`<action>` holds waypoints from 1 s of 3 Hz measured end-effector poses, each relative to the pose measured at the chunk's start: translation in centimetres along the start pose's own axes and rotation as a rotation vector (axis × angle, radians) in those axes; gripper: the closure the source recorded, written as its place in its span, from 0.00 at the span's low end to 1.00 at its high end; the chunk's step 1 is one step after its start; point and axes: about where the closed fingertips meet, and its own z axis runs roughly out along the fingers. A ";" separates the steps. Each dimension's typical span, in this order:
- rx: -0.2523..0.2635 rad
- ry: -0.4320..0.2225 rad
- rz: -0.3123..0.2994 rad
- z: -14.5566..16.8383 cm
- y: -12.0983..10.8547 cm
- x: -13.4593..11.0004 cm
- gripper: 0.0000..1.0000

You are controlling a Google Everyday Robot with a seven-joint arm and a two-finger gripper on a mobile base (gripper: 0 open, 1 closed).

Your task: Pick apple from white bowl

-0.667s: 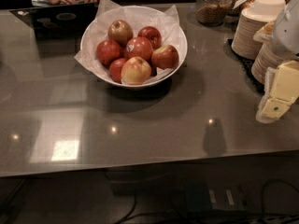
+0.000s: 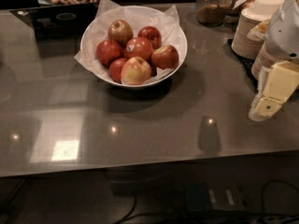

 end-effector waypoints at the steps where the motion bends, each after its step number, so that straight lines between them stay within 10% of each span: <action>1: 0.011 -0.082 -0.040 1.7 -0.8 -2.1 0.00; 3: 0.008 -0.192 -0.068 3.5 -2.0 -4.4 0.00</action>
Offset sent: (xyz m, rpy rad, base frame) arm 0.0672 0.0671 -0.0309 0.2879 -0.0931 0.1840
